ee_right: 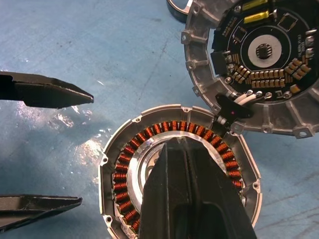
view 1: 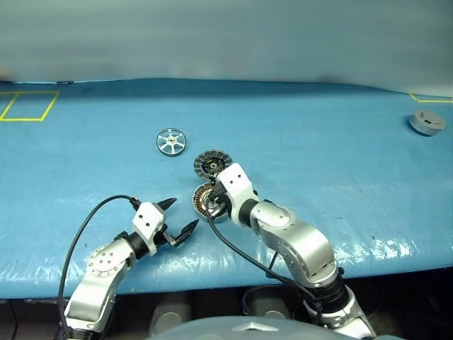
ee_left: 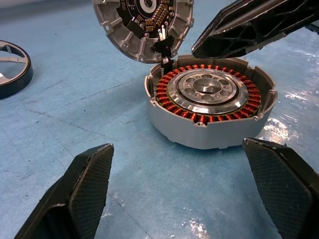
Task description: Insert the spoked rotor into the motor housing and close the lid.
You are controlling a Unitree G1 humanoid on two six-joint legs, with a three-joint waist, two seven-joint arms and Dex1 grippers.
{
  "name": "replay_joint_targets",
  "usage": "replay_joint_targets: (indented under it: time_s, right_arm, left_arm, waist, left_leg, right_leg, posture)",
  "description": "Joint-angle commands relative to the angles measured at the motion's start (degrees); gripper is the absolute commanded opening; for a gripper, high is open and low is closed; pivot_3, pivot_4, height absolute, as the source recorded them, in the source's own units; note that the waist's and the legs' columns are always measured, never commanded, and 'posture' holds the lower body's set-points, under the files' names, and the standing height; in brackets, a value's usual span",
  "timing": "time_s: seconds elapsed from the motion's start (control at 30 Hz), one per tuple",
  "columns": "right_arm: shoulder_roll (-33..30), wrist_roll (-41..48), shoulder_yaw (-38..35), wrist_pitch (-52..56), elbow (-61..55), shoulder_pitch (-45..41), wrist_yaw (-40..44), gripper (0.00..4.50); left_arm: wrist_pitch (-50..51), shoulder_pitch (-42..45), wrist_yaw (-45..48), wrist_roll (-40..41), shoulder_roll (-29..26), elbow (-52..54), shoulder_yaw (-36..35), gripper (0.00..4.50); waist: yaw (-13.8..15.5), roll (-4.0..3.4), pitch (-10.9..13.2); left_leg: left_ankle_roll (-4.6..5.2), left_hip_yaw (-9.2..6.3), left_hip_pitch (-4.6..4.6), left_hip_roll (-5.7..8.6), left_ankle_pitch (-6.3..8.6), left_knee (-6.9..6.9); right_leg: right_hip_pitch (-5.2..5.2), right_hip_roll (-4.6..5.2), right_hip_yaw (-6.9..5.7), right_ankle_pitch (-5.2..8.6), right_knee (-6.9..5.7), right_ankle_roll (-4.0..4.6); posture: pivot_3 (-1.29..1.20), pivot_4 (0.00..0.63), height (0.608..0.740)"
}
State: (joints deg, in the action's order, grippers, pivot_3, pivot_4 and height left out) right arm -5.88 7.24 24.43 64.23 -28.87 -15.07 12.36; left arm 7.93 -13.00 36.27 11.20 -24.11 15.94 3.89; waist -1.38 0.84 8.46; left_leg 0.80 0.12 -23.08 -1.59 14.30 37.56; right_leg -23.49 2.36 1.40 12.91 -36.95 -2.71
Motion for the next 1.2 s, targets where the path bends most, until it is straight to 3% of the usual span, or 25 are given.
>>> replay_joint_targets:
  time_s: [0.03,0.57,0.83,1.0,1.2]
  right_arm:
    - [-0.22,-0.04,0.97,0.8,0.07,-0.99,-0.09,0.03]
    - [-1.78,-0.11,2.87,2.45,0.97,-2.55,0.2,0.03]
    - [0.09,11.29,-8.04,-3.19,-8.7,1.55,8.49,0.03]
    - [-3.95,11.49,-10.15,-4.85,-9.82,5.2,8.26,0.03]
    - [-4.0,11.98,-10.25,-5.66,-10.38,7.65,6.28,0.03]
  left_arm:
    - [-1.45,-0.04,-0.44,-0.05,0.41,0.56,0.0,4.5]
    - [-1.52,-0.52,-1.21,-0.01,0.81,0.9,0.23,4.5]
    - [-1.65,-0.53,-2.68,-0.68,0.5,1.61,-1.5,4.5]
    - [2.66,1.67,-4.84,-0.03,-1.12,2.09,-5.51,4.5]
    - [14.49,9.63,-8.91,0.03,-4.45,4.88,-10.57,4.5]
  waist:
    - [-0.04,0.0,0.0]
    - [-0.16,0.0,0.0]
    - [-0.08,0.0,0.0]
    - [-0.02,0.0,0.0]
    - [-0.12,0.02,0.02]
  left_leg:
    - [0.0,0.0,0.0,0.0,0.0,0.0]
    - [0.0,0.01,0.0,0.0,0.0,0.01]
    - [0.0,-0.05,-0.06,-0.02,0.0,0.0]
    - [0.0,-0.09,-0.07,-0.02,0.0,0.04]
    - [-0.01,-0.1,-0.08,-0.01,-0.01,0.07]
  right_leg:
    - [0.0,0.0,0.0,0.0,0.0,0.0]
    - [0.0,-0.02,0.0,0.0,0.0,-0.02]
    - [-0.04,-0.02,-0.02,0.02,0.01,-0.12]
    - [-0.01,0.0,-0.06,0.14,0.02,-0.27]
    - [-0.03,-0.14,-0.05,0.13,-0.03,-0.29]
  posture:
    - [0.0,0.15,0.74]
    - [0.0,0.15,0.74]
    - [0.0,0.15,0.74]
    - [0.0,0.15,0.74]
    - [0.0,0.15,0.74]
